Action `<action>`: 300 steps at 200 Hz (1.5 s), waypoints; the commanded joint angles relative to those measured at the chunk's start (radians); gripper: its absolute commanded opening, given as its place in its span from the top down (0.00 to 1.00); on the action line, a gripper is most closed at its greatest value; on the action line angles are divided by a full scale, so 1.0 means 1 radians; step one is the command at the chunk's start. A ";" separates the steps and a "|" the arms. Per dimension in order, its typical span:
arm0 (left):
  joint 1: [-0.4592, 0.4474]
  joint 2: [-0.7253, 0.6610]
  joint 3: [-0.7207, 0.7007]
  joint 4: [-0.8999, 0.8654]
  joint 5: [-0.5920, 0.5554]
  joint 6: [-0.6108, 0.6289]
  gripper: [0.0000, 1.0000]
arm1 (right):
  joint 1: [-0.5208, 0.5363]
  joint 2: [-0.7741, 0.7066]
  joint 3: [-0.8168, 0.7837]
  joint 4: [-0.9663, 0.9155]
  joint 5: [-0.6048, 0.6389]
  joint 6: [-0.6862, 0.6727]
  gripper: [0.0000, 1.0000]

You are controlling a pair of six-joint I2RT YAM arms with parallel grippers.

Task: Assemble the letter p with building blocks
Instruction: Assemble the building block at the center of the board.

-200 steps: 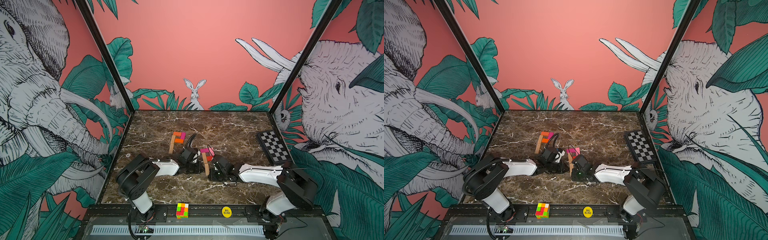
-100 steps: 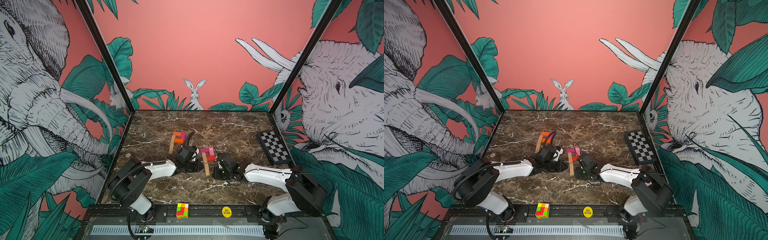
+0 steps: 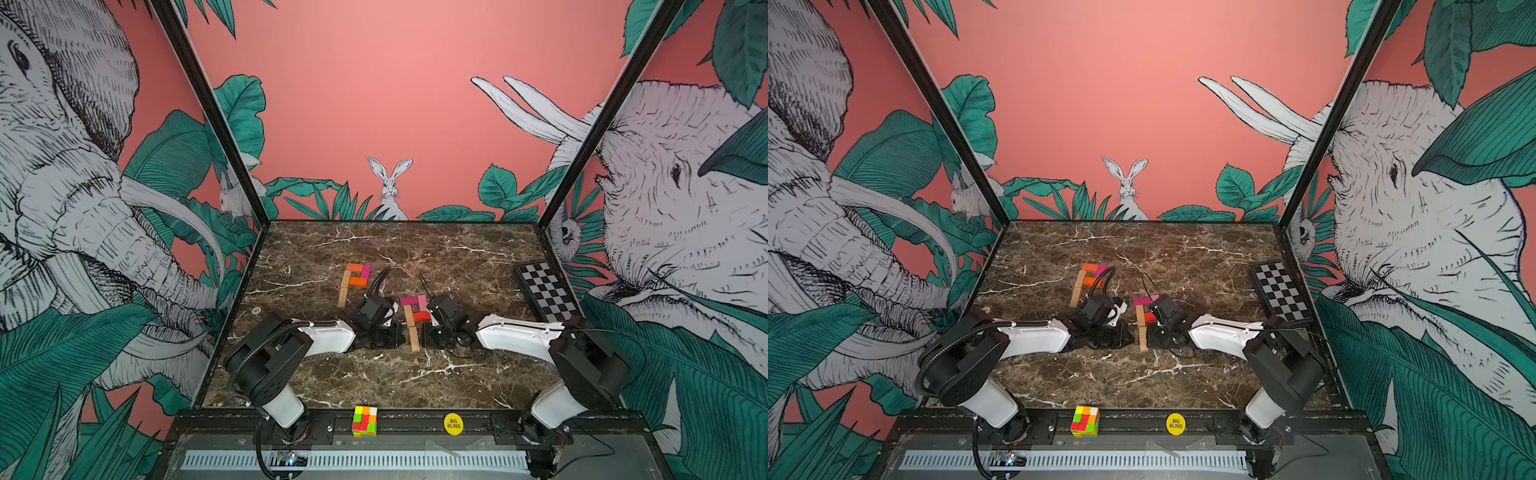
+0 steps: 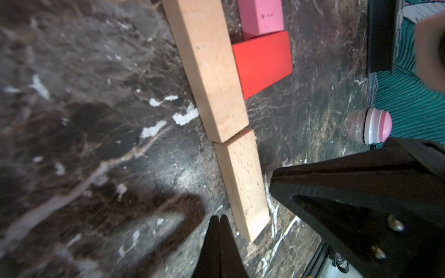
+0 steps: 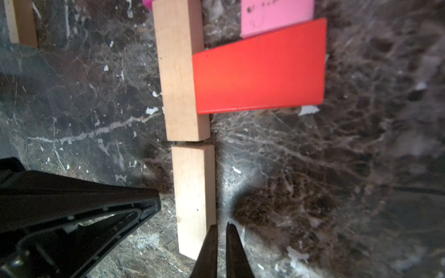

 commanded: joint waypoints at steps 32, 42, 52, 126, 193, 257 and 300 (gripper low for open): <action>-0.005 0.036 0.002 0.046 0.025 -0.023 1.00 | -0.004 0.049 0.018 0.034 -0.020 -0.005 0.90; -0.004 0.039 0.004 0.046 0.025 -0.024 1.00 | -0.005 0.056 0.019 0.042 -0.024 -0.003 0.90; -0.003 0.040 0.006 0.046 0.025 -0.023 1.00 | -0.005 0.062 0.024 0.045 -0.030 -0.002 0.90; -0.013 0.039 0.002 0.048 0.038 -0.027 1.00 | -0.008 0.079 0.038 0.031 -0.015 -0.008 0.90; -0.024 0.035 -0.013 0.052 0.027 -0.033 1.00 | -0.018 0.093 0.053 0.027 -0.026 -0.014 0.90; -0.024 0.046 0.008 0.041 0.028 -0.029 1.00 | -0.018 0.054 0.001 0.049 -0.024 0.011 0.90; -0.024 0.048 0.009 0.046 0.028 -0.033 1.00 | -0.016 0.018 -0.045 0.064 -0.023 0.029 0.89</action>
